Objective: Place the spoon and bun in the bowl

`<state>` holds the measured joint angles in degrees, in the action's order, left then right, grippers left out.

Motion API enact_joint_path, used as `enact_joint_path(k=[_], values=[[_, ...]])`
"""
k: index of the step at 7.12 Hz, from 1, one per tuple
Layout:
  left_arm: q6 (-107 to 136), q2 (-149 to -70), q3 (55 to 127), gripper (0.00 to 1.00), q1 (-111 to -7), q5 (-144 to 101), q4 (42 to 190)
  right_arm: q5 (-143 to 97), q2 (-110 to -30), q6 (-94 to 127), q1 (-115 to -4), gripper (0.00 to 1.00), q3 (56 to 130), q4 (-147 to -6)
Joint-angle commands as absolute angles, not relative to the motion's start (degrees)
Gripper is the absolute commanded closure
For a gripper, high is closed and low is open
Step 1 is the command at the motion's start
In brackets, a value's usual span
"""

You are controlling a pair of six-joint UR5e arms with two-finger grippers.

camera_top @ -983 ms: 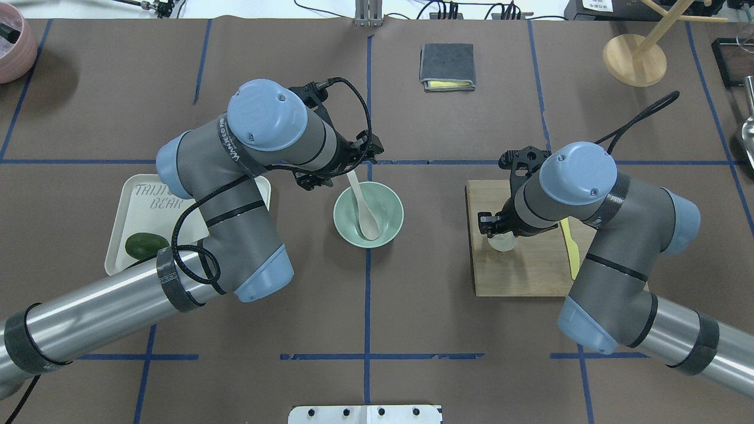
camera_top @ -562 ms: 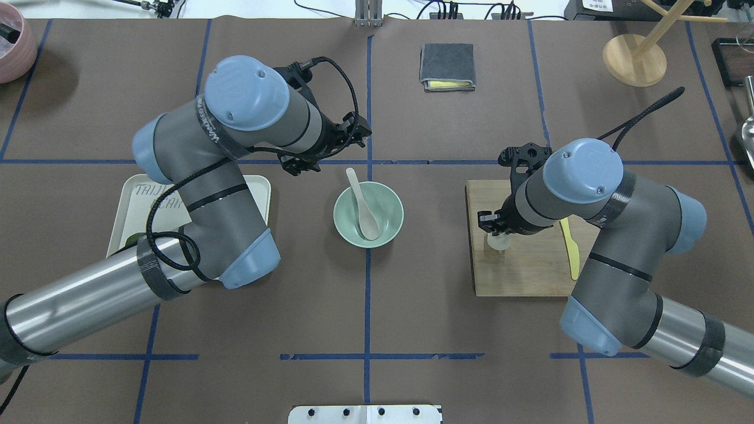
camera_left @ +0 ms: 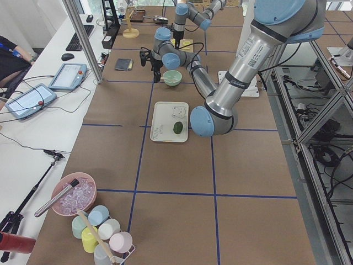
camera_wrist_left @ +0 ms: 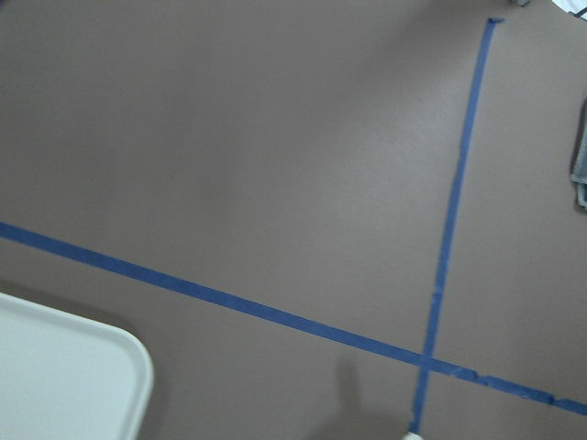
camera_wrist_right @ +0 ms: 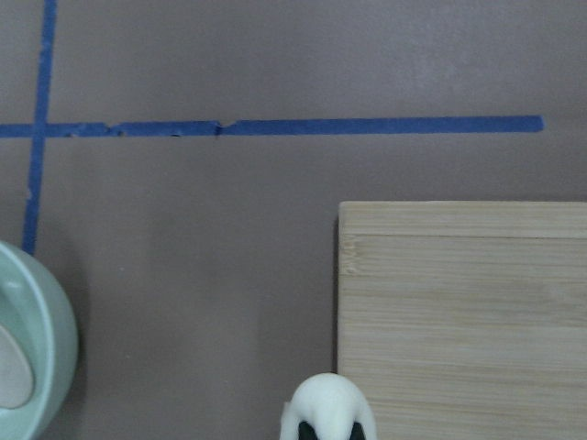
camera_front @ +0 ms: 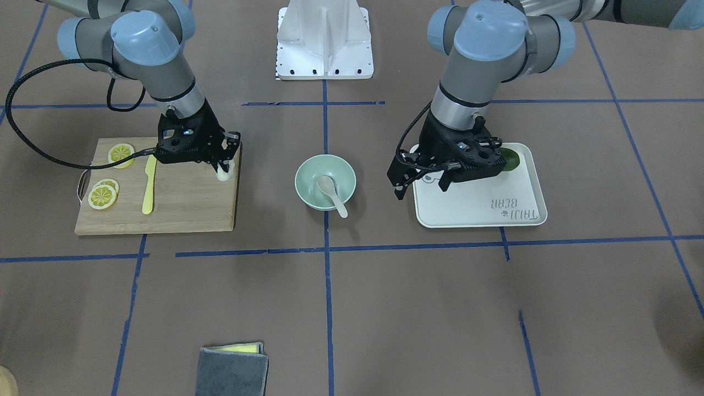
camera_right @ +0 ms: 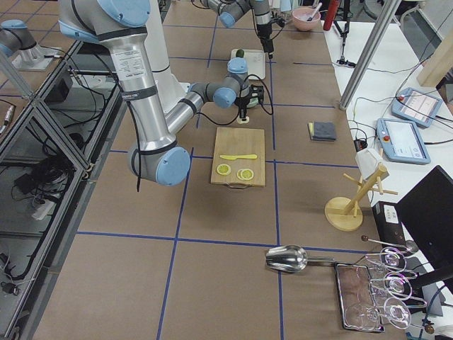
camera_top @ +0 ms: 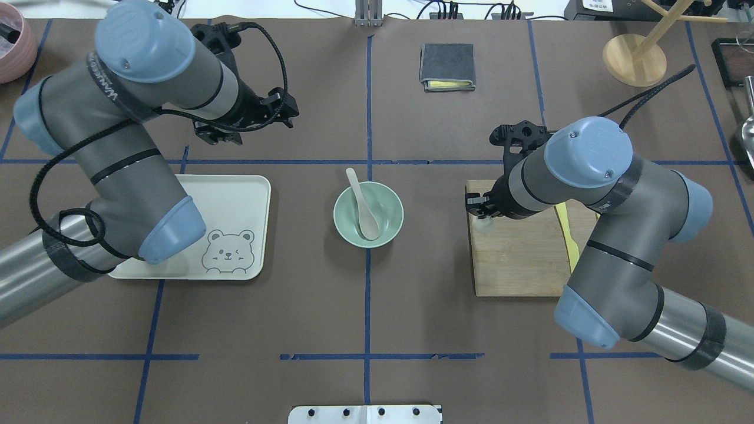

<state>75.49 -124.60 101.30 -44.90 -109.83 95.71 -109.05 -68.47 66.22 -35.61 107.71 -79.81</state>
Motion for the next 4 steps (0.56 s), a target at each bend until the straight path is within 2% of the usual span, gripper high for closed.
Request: enact_joint_path(k=[1, 4], values=[[61.7, -121.0, 104.4, 0.0, -48.8, -110.0, 92.6, -108.8, -61.7, 69.5, -35.2, 1.0, 105.5, -79.9], [42.4, -112.5, 107.1, 0.0, -56.8, -110.1, 92.5, -108.5, -48.9, 73.3, -33.0, 1.0, 93.4, -79.5]])
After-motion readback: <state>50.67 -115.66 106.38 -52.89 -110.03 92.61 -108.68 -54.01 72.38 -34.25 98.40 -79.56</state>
